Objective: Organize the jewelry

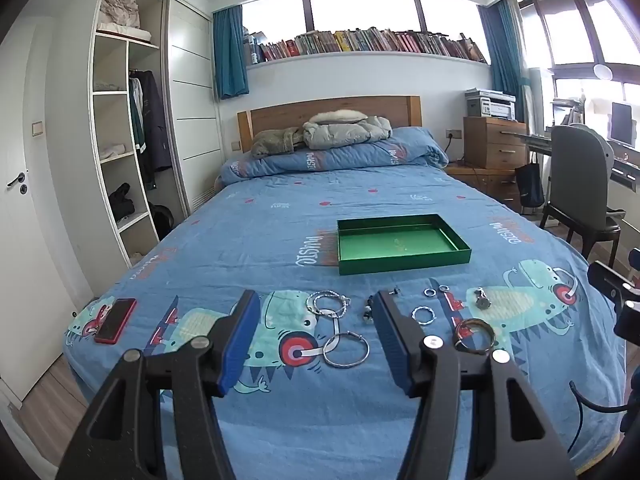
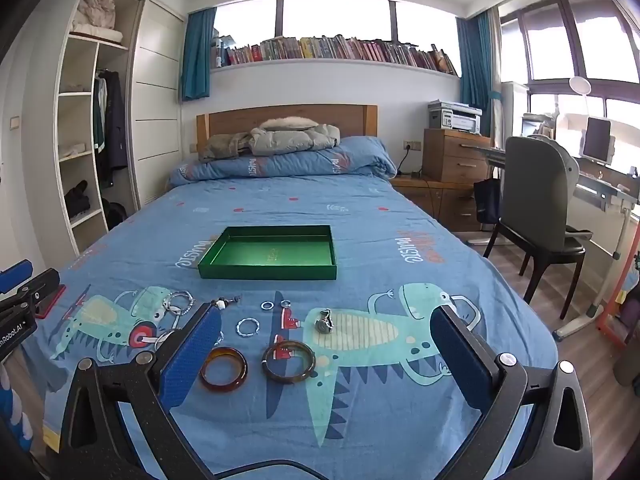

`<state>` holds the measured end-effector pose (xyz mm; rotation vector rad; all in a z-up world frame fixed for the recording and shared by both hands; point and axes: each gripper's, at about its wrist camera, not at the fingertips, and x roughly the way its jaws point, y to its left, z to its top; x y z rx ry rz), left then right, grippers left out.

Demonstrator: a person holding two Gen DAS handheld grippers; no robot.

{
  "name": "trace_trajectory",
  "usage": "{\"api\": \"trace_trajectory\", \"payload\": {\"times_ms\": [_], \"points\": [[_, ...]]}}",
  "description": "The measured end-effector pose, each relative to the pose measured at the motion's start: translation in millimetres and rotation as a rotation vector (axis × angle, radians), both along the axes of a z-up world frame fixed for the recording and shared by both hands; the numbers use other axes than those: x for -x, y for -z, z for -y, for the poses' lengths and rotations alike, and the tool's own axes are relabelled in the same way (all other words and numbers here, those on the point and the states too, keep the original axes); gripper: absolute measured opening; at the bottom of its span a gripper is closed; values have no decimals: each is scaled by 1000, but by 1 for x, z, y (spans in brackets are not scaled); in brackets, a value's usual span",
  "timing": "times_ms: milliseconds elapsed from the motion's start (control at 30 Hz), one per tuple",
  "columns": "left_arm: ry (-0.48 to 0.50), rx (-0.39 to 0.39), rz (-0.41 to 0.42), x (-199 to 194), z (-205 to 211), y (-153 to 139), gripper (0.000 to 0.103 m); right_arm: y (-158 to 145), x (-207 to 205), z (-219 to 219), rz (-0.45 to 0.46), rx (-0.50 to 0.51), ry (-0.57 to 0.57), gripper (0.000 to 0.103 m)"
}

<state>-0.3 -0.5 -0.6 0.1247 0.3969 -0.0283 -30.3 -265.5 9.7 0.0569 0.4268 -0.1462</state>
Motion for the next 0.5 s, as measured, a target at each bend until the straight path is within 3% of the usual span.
{"api": "trace_trajectory", "payload": {"times_ms": [500], "points": [[-12, 29, -49, -8, -7, 6, 57, 5, -2, 0, -35, 5, -2, 103]]}}
